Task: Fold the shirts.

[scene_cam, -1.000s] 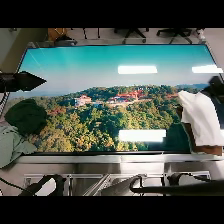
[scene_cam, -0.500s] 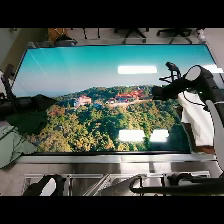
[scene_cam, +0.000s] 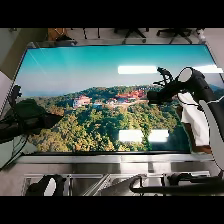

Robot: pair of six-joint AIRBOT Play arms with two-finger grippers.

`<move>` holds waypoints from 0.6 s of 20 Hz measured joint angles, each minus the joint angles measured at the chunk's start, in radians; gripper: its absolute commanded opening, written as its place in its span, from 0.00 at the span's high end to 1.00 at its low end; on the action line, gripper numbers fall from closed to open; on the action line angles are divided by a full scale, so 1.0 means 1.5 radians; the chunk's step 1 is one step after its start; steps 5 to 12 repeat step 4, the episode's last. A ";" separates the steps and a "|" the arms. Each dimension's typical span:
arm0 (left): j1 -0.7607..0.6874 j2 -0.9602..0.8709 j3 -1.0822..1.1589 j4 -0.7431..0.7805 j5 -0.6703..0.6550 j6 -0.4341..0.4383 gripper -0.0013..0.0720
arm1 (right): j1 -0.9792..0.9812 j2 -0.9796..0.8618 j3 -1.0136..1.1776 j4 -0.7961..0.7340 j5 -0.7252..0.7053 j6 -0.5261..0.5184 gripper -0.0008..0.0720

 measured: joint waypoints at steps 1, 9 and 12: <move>0.000 0.007 -0.004 0.000 0.001 0.000 0.96 | 0.000 0.000 0.000 0.002 0.002 0.002 0.95; 0.000 0.022 -0.011 0.000 0.002 -0.002 0.96 | 0.001 -0.001 0.000 0.004 0.003 0.002 0.95; 0.000 0.022 -0.011 0.000 0.002 -0.002 0.96 | 0.001 -0.001 0.000 0.004 0.003 0.002 0.95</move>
